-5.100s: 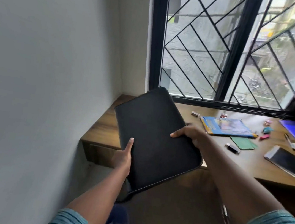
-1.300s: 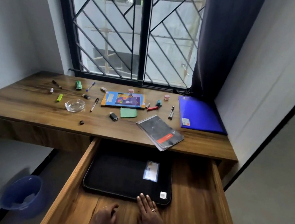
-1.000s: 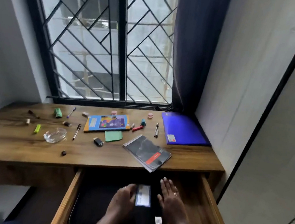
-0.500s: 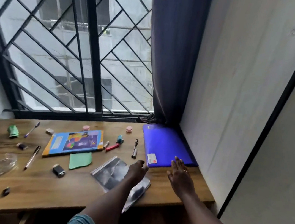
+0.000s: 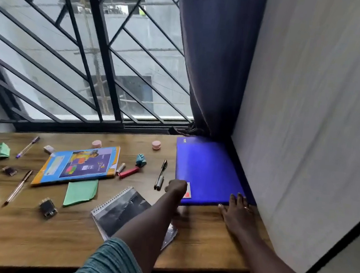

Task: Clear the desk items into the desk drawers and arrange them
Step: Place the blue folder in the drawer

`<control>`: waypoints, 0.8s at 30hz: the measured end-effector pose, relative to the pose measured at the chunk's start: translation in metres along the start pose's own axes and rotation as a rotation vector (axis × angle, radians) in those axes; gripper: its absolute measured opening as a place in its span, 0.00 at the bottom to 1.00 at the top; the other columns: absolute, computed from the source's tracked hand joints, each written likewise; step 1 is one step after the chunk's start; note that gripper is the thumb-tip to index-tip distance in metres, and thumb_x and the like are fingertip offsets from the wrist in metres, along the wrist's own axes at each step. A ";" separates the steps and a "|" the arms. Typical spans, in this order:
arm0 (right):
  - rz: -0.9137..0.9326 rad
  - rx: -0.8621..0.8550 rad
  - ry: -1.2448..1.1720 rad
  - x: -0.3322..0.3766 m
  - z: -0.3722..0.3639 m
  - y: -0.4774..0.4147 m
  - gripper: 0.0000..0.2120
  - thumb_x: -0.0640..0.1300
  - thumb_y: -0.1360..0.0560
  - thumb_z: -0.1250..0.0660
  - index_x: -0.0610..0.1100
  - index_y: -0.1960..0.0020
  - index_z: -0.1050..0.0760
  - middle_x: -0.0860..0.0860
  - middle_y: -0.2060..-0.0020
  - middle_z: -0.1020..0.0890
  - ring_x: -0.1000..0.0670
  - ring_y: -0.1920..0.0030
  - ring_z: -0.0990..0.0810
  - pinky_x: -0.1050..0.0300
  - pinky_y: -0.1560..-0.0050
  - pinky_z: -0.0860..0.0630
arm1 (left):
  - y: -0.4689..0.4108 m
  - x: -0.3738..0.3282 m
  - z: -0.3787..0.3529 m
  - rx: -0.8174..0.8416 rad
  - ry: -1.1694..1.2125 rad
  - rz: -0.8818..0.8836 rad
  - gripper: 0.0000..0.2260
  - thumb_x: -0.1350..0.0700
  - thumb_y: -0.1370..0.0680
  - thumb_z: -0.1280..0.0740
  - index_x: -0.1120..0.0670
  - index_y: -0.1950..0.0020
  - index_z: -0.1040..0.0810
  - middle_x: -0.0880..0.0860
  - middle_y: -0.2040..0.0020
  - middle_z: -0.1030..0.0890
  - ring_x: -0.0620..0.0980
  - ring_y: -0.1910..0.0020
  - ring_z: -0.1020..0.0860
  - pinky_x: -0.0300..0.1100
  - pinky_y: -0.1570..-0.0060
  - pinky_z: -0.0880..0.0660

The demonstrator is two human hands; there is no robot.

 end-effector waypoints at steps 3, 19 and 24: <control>0.047 -0.120 0.066 0.000 -0.001 -0.003 0.29 0.60 0.22 0.47 0.43 0.27 0.39 0.43 0.27 0.37 0.43 0.27 0.40 0.49 0.29 0.41 | -0.008 0.004 0.006 0.030 0.024 0.036 0.17 0.56 0.24 0.37 0.62 0.37 0.27 0.59 0.50 0.21 0.57 0.54 0.21 0.44 0.62 0.27; 0.206 -0.434 0.068 0.012 0.044 0.027 0.17 0.35 0.35 0.30 0.38 0.47 0.20 0.40 0.60 0.16 0.40 0.62 0.16 0.45 0.60 0.20 | 0.122 -0.074 0.023 0.250 0.314 -0.333 0.23 0.75 0.25 0.47 0.50 0.39 0.36 0.59 0.42 0.31 0.55 0.62 0.25 0.46 0.73 0.20; 0.350 -0.637 0.121 0.045 0.088 0.065 0.22 0.37 0.34 0.47 0.43 0.53 0.16 0.44 0.62 0.15 0.45 0.75 0.19 0.59 0.79 0.26 | 0.165 -0.097 0.059 0.290 0.348 -0.306 0.15 0.73 0.24 0.49 0.61 0.44 0.31 0.61 0.51 0.26 0.55 0.62 0.25 0.46 0.73 0.20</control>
Point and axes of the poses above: each hand's wrist, its own y-axis away from the middle knuckle, its own z-axis out of the back of the hand, x = y × z, the point moved 4 cm from there along -y, towards the middle knuckle
